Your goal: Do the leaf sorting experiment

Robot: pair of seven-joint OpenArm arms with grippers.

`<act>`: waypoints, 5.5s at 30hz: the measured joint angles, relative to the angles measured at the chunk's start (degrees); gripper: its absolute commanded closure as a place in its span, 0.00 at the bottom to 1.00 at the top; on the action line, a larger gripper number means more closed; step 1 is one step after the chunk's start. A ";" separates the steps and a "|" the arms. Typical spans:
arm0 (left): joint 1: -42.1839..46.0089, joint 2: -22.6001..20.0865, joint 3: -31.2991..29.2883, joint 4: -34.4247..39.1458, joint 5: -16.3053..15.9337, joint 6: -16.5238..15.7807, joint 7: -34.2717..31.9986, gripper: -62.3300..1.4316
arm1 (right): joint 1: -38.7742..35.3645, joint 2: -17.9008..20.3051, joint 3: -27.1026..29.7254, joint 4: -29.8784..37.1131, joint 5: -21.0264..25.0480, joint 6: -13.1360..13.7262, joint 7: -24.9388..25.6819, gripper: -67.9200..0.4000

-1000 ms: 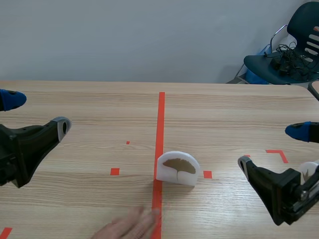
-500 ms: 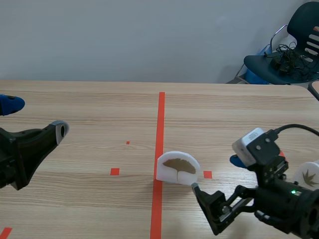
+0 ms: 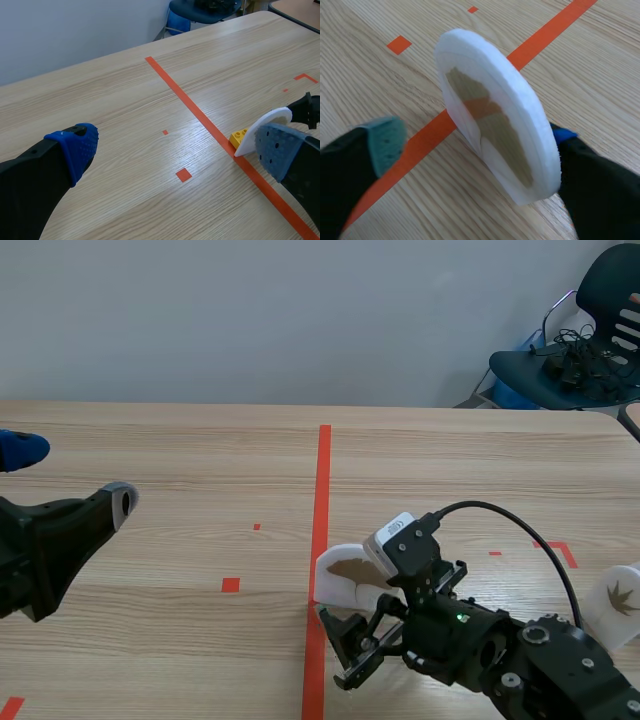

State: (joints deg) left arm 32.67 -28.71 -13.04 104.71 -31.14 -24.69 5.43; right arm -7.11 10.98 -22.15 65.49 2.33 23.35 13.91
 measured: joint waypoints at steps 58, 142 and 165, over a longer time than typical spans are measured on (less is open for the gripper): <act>0.00 0.00 0.00 0.00 0.00 0.00 0.00 0.00 | -16.26 1.55 35.04 8.15 4.55 -2.62 -5.86 0.67; -35.67 14.86 40.13 -47.58 28.74 6.23 -18.99 0.81 | -22.29 5.68 41.97 39.74 29.20 7.17 -27.52 0.00; -18.73 9.35 14.75 -22.80 8.09 10.91 -4.81 0.87 | -22.29 5.68 41.97 39.74 29.22 7.17 -27.50 0.00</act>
State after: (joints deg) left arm 13.93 -19.35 1.72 81.91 -23.05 -13.78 0.62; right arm -29.41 16.67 19.81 105.23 31.55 30.52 -13.58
